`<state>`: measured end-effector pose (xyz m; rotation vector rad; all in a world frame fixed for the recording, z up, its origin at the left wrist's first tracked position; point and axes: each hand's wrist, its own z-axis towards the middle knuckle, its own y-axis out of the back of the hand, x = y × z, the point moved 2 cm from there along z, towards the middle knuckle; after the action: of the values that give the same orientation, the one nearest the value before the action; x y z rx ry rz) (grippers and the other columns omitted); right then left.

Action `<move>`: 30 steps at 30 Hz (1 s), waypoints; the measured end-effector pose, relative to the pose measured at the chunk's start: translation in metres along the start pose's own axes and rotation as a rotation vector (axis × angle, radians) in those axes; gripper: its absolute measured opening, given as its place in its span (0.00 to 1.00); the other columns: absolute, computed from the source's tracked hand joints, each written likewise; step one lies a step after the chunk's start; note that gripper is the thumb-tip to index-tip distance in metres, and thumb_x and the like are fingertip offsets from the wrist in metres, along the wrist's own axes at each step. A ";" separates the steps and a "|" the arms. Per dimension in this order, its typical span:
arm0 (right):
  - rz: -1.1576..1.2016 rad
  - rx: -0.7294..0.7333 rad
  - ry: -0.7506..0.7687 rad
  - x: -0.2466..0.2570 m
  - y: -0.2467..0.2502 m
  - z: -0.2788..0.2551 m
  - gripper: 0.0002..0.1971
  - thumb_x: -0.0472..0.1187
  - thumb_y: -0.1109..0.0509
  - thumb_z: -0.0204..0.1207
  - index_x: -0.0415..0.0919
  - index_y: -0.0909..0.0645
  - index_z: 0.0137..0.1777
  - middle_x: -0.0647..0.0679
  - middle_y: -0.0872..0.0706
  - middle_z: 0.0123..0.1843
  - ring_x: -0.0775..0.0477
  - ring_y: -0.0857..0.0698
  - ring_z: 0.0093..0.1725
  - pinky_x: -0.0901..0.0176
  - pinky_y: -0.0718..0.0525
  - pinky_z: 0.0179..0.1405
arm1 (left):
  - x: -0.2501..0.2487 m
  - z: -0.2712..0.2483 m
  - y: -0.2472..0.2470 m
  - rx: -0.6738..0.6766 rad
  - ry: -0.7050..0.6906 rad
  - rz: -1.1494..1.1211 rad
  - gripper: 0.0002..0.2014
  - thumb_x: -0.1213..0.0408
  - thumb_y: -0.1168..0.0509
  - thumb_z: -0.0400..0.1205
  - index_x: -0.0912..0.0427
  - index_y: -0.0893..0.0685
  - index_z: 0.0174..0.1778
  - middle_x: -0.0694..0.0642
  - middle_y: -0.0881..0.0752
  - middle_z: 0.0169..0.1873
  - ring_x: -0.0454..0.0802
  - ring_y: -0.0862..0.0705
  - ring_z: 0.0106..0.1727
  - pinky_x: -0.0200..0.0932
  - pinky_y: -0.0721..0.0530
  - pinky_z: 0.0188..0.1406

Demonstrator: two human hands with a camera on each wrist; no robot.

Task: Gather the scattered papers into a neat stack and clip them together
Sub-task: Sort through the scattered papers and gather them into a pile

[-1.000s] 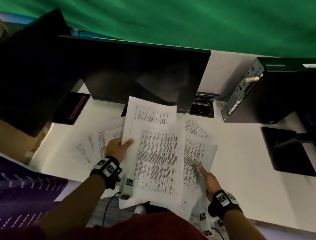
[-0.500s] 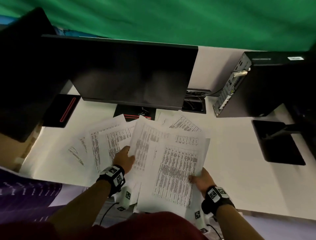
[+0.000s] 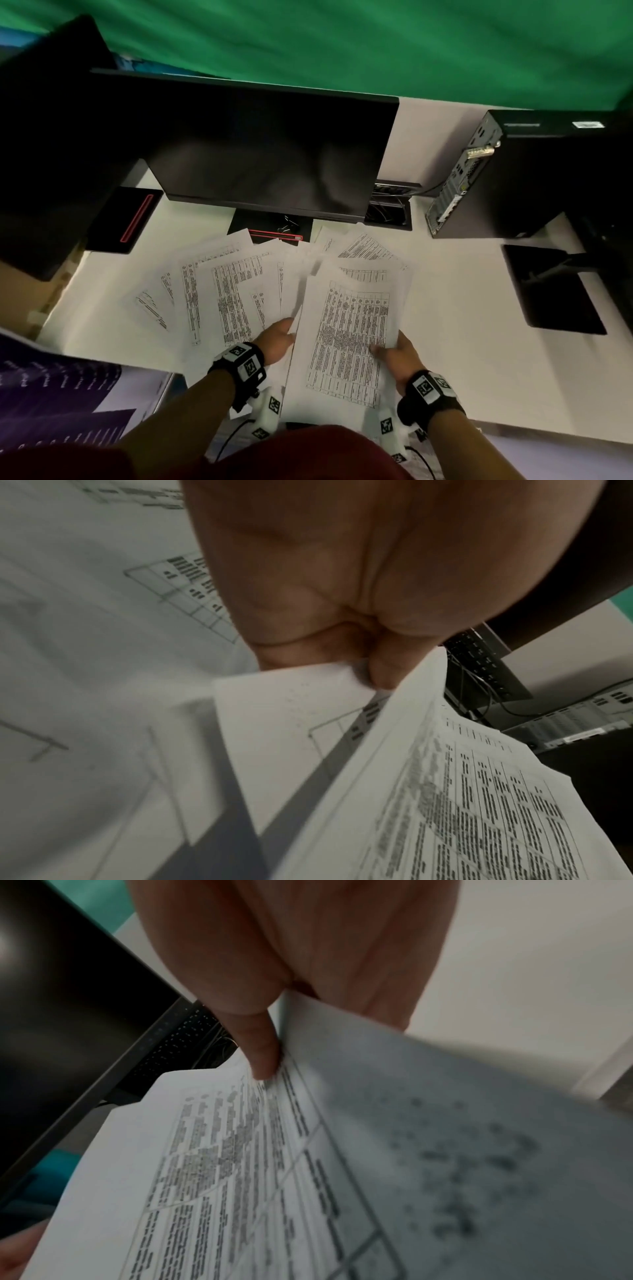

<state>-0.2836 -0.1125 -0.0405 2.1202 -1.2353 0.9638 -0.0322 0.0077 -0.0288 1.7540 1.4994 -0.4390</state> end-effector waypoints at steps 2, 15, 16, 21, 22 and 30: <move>-0.012 -0.005 0.024 0.006 -0.001 -0.004 0.18 0.25 0.30 0.77 0.44 0.19 0.62 0.44 0.10 0.59 0.41 0.12 0.58 0.43 0.14 0.57 | -0.013 -0.005 0.000 -0.038 -0.021 -0.025 0.12 0.54 0.47 0.89 0.55 0.22 0.58 0.54 0.19 0.58 0.52 0.21 0.63 0.49 0.27 0.69; 0.027 0.117 0.393 0.106 -0.021 -0.036 0.19 0.40 0.24 0.77 0.43 0.18 0.68 0.50 0.09 0.62 0.50 0.11 0.62 0.50 0.17 0.63 | -0.073 -0.047 0.083 -0.380 -0.296 -0.632 0.11 0.68 0.29 0.79 0.51 0.13 0.55 0.54 0.09 0.53 0.56 0.12 0.58 0.58 0.16 0.61; 0.032 0.095 0.420 0.112 -0.026 -0.035 0.19 0.40 0.24 0.77 0.41 0.17 0.68 0.49 0.09 0.62 0.48 0.11 0.62 0.49 0.16 0.63 | -0.073 -0.050 0.088 -0.405 -0.337 -0.632 0.11 0.65 0.27 0.77 0.51 0.13 0.55 0.54 0.09 0.54 0.56 0.12 0.58 0.57 0.16 0.61; -0.061 0.104 0.416 0.111 -0.049 -0.023 0.18 0.42 0.25 0.78 0.42 0.18 0.68 0.51 0.08 0.59 0.48 0.11 0.61 0.45 0.16 0.65 | -0.058 -0.062 0.093 -0.495 -0.317 -0.636 0.15 0.68 0.26 0.76 0.57 0.15 0.59 0.56 0.10 0.54 0.54 0.12 0.56 0.49 0.17 0.60; -0.133 0.121 0.394 0.103 -0.054 -0.020 0.20 0.44 0.26 0.79 0.44 0.20 0.71 0.54 0.10 0.61 0.50 0.12 0.63 0.48 0.17 0.66 | -0.051 -0.061 0.091 -0.499 -0.279 -0.581 0.14 0.66 0.26 0.77 0.58 0.15 0.58 0.58 0.10 0.53 0.55 0.13 0.55 0.48 0.18 0.59; -0.350 -0.043 0.302 0.079 -0.066 -0.008 0.16 0.48 0.33 0.84 0.40 0.17 0.65 0.49 0.10 0.59 0.43 0.12 0.59 0.52 0.15 0.56 | -0.023 -0.047 0.076 -0.432 -0.227 -0.237 0.17 0.53 0.34 0.82 0.55 0.18 0.65 0.52 0.13 0.54 0.51 0.15 0.55 0.40 0.21 0.53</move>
<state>-0.2007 -0.1183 0.0215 1.9785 -0.7035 1.0375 0.0233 0.0258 0.0421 1.1600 1.5089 -0.3835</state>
